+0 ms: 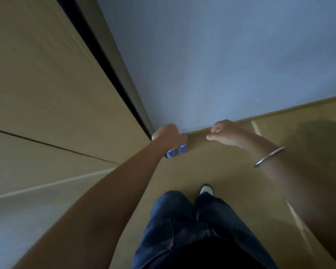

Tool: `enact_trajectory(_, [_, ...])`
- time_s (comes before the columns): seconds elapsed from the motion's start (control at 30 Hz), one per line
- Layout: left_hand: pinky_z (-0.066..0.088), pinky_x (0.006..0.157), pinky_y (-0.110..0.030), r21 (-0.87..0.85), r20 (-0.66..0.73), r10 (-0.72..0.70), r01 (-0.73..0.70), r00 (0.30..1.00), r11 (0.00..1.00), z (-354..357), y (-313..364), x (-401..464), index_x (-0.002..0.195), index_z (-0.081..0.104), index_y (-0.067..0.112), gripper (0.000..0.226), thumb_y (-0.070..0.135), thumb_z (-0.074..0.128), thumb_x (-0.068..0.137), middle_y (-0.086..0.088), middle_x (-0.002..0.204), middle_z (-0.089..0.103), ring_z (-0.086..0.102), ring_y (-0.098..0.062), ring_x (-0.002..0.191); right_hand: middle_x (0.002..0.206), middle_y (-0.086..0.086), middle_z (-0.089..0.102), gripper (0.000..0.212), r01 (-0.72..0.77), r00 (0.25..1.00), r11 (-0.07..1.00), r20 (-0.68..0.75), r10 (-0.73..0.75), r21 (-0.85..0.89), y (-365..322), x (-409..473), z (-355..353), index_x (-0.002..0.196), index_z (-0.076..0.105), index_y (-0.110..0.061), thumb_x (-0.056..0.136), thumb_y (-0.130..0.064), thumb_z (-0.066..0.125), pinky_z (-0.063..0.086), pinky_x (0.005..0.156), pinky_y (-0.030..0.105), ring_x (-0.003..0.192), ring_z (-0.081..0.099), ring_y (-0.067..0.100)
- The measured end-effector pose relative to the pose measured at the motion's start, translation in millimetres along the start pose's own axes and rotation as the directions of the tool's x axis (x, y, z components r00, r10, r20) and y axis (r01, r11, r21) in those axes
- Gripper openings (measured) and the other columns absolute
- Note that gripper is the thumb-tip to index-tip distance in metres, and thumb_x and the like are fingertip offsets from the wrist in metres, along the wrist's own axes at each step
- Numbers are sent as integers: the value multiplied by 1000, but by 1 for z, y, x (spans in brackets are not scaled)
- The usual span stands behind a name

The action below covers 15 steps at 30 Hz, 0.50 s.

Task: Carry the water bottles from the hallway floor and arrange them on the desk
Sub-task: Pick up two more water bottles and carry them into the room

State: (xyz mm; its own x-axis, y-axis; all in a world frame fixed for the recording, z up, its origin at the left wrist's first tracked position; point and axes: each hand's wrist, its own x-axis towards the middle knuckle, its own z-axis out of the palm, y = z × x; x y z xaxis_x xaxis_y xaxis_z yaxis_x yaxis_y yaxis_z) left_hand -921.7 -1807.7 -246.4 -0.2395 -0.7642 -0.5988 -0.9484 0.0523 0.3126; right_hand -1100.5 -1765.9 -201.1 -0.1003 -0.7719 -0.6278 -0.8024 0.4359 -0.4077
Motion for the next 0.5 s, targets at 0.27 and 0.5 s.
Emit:
enact_trajectory(0.27, [40, 80, -27, -152, 111, -185, 201, 976, 968, 104, -40, 59, 109, 62, 8, 38, 36, 58, 84, -15, 113, 64, 58, -30, 108, 113, 25, 64, 43, -50, 978, 997, 207, 37, 60, 52, 79, 82, 110, 61, 8, 82, -25, 67, 47, 92, 44, 104, 59, 37])
enact_trajectory(0.5, [43, 83, -27, -288, 162, -363, 396, 917, 872, 229, -100, 158, 126, 51, 13, 58, 39, 64, 76, -9, 123, 60, 58, -27, 110, 112, 22, 64, 43, -111, 959, 990, 270, 84, 88, 111, 193, 177, 110, 62, 5, 81, -26, 69, 48, 91, 41, 103, 60, 34])
